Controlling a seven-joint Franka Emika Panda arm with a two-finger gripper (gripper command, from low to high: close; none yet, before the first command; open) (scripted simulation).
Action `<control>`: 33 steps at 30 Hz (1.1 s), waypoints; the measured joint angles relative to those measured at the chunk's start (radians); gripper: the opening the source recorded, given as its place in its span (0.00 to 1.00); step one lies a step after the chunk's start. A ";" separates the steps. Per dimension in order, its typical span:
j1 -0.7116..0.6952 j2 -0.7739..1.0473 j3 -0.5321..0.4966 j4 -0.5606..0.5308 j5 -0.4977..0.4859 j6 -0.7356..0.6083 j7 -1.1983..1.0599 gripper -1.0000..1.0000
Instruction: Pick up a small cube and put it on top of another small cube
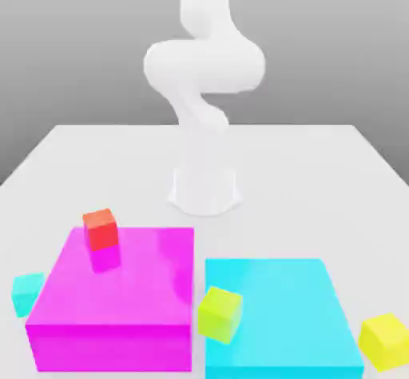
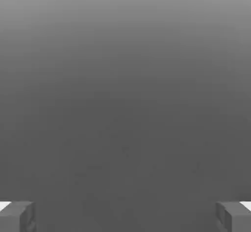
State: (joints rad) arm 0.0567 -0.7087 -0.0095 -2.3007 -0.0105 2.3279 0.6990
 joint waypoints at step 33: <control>0.393 1.198 0.094 0.024 -0.096 0.435 -1.178 0.00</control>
State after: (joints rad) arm 0.4502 0.4895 0.0845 -2.2767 -0.1064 2.7631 -0.4787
